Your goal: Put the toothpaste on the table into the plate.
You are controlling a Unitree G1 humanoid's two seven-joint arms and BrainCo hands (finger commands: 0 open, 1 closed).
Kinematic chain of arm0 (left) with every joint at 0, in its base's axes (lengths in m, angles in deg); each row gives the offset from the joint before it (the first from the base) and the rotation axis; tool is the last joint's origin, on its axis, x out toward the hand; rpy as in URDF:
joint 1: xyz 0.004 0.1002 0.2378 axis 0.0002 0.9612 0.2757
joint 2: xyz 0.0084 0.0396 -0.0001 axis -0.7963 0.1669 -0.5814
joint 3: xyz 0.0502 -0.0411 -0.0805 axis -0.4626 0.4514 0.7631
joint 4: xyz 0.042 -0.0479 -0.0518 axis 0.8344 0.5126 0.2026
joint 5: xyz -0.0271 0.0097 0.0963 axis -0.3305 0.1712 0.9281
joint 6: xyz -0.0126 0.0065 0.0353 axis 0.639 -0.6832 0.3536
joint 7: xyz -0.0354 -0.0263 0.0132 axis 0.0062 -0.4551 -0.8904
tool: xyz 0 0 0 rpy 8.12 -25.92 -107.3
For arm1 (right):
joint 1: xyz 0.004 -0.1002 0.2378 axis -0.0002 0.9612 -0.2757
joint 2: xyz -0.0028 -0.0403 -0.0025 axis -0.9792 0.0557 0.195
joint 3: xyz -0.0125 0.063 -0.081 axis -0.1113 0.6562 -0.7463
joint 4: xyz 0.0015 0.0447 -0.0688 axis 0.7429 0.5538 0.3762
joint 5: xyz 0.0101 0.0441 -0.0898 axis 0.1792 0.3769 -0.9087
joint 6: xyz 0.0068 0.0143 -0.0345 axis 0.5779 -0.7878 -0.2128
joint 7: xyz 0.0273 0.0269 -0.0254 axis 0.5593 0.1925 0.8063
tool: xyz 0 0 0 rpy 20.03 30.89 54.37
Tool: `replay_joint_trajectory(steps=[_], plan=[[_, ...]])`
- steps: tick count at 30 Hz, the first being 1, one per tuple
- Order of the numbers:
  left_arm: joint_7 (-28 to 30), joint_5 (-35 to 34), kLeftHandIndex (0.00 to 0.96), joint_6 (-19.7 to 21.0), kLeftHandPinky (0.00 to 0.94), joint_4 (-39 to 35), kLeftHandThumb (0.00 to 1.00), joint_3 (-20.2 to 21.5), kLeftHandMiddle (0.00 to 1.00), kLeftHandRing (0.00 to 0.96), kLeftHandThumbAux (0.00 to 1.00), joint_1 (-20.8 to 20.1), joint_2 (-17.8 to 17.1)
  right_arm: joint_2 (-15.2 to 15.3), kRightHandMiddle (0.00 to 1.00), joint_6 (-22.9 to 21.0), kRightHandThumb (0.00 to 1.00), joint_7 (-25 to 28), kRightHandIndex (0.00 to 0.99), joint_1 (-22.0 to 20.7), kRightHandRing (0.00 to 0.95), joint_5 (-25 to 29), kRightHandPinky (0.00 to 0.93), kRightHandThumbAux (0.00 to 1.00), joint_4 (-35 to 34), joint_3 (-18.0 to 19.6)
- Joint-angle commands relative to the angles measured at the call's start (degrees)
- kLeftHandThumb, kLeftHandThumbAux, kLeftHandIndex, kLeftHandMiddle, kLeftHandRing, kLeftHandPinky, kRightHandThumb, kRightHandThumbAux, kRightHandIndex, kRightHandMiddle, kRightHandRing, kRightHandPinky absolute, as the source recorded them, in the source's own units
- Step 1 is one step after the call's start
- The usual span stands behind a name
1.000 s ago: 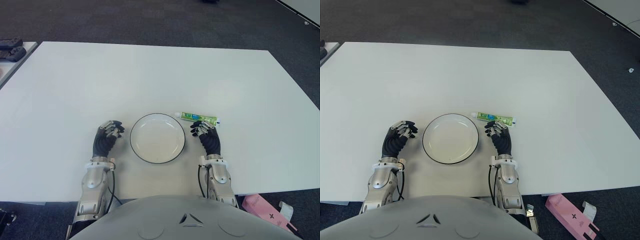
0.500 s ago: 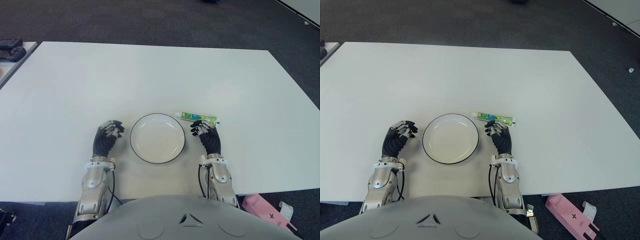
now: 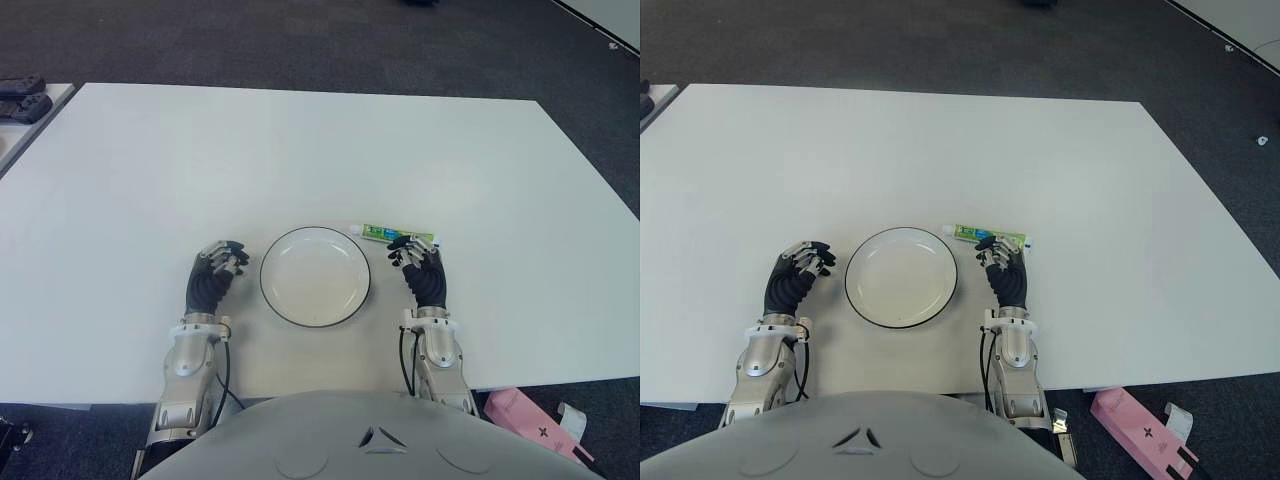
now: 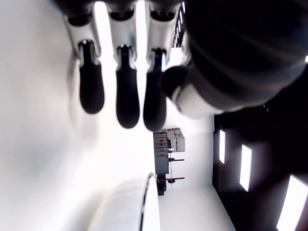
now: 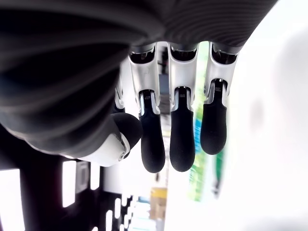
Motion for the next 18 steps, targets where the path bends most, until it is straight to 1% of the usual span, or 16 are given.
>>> replay_joint_trajectory(steps=[1,2,3,4,5,6,7,9,10,12,13,15,16,18], plan=[[-0.14,0.26,0.431,0.55,0.526,1.24,0.706,0.02,0.523,0.523,0.721,0.09,0.13,2.22,0.470,3.04,0.705,-1.12,0.424,-0.10,0.484,-4.91,0.480,0.726,-1.24,-0.88],[-0.12,0.26,0.431,0.49,0.525,1.29,0.705,0.02,0.525,0.523,0.721,0.07,0.12,3.43,0.457,2.96,0.704,-0.56,0.422,-0.25,0.473,-6.16,0.468,0.726,-2.04,-0.99],[-0.12,0.27,0.431,0.44,0.526,1.33,0.705,0.01,0.526,0.524,0.721,0.05,0.13,4.28,0.421,2.87,0.702,-0.16,0.418,-0.37,0.431,-6.99,0.425,0.726,-2.58,-1.03],[-0.16,0.36,0.431,0.38,0.526,1.39,0.705,-0.03,0.526,0.524,0.721,0.02,0.14,5.45,0.408,2.68,0.701,-0.19,0.417,-0.59,0.416,-8.93,0.409,0.725,-2.73,-1.17],[-0.18,0.43,0.431,0.39,0.526,1.42,0.705,-0.05,0.528,0.525,0.721,0.00,0.13,6.93,0.364,2.79,0.698,-1.17,0.413,-0.98,0.366,-12.30,0.357,0.725,-2.53,-1.35],[-0.21,0.49,0.431,0.43,0.525,1.43,0.705,-0.09,0.528,0.525,0.721,-0.02,0.15,7.87,0.328,2.92,0.656,-2.00,0.374,-1.26,0.335,-14.59,0.326,0.705,-2.27,-1.49],[-0.23,0.53,0.431,0.45,0.524,1.44,0.705,-0.10,0.528,0.525,0.721,-0.04,0.16,8.43,0.276,3.01,0.589,-2.60,0.316,-1.43,0.289,-16.09,0.282,0.679,-2.11,-1.59],[-0.21,0.54,0.431,0.51,0.520,1.45,0.705,-0.13,0.528,0.524,0.721,-0.08,0.21,9.93,0.208,3.18,0.510,-3.65,0.240,-2.08,0.227,-18.74,0.230,0.635,-1.61,-1.49],[-0.18,0.52,0.431,0.51,0.519,1.45,0.705,-0.15,0.528,0.524,0.721,-0.09,0.24,10.65,0.196,3.24,0.497,-3.91,0.226,-2.42,0.216,-19.56,0.221,0.625,-1.35,-1.40],[-0.06,0.41,0.431,0.42,0.517,1.48,0.705,-0.16,0.528,0.523,0.721,-0.12,0.29,12.27,0.151,3.47,0.470,-3.58,0.168,-3.26,0.166,-19.89,0.177,0.574,-0.86,-1.04],[-0.05,0.40,0.431,0.40,0.517,1.49,0.705,-0.19,0.529,0.522,0.721,-0.13,0.32,12.74,0.142,3.54,0.467,-3.53,0.157,-3.49,0.156,-19.85,0.168,0.563,-0.71,-0.98],[-0.14,0.46,0.431,0.38,0.518,1.52,0.705,-0.28,0.529,0.522,0.721,-0.19,0.45,13.45,0.107,3.81,0.476,-3.35,0.114,-3.88,0.115,-19.48,0.128,0.508,-0.66,-0.96],[-0.10,0.34,0.431,0.41,0.519,1.49,0.705,-0.31,0.529,0.521,0.721,-0.21,0.53,14.20,0.102,4.23,0.477,-3.32,0.108,-4.41,0.109,-19.71,0.123,0.502,-0.60,-0.98],[-0.14,0.23,0.431,0.66,0.514,1.35,0.705,-0.38,0.524,0.519,0.721,-0.22,0.71,15.78,0.049,4.56,0.486,-3.10,0.050,-5.80,0.059,-20.62,0.097,0.439,-0.60,-1.01]])
